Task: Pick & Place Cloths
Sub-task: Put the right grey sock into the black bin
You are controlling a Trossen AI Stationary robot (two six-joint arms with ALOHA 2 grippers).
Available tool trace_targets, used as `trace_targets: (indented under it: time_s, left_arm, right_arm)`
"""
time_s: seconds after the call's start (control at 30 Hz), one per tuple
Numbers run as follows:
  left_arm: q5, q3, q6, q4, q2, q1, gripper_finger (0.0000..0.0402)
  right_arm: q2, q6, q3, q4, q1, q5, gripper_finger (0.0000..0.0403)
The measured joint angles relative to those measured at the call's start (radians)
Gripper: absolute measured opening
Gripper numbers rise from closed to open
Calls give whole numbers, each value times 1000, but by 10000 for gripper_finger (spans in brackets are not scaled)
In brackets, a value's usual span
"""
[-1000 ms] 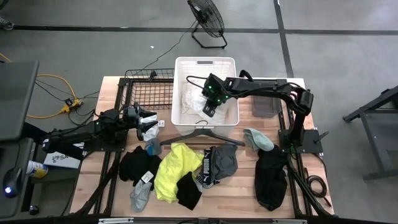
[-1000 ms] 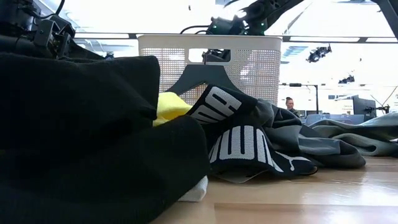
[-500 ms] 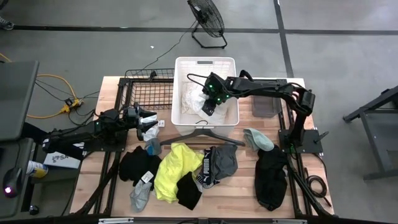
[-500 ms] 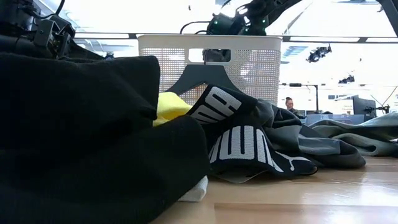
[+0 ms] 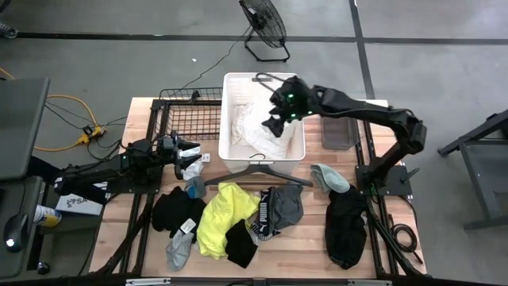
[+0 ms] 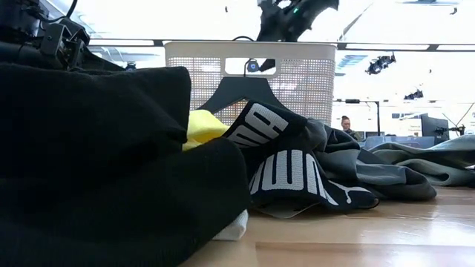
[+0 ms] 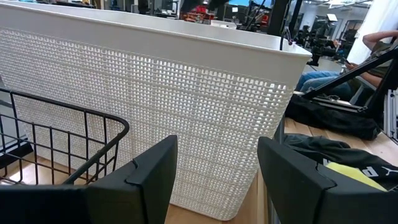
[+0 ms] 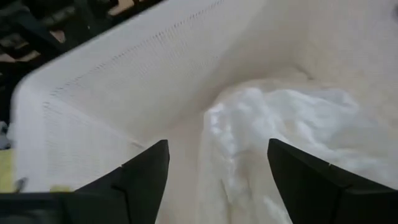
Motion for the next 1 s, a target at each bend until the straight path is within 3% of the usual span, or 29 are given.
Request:
trace_targets:
  time_s: [0.17, 0.37, 0.7, 1.0]
  left_arm:
    - [0, 0, 0, 0, 0, 0, 218]
    - [0, 0, 0, 0, 0, 0, 218]
    - [0, 0, 0, 0, 0, 0, 218]
    - [0, 0, 0, 0, 0, 0, 218]
  right_arm:
    - [-99, 29, 0, -82, 0, 68, 260]
    - [-187, 106, 0, -199, 0, 70, 260]
    - [-216, 305, 0, -568, 5, 66, 260]
    - [-216, 535, 0, -890, 158, 141, 260]
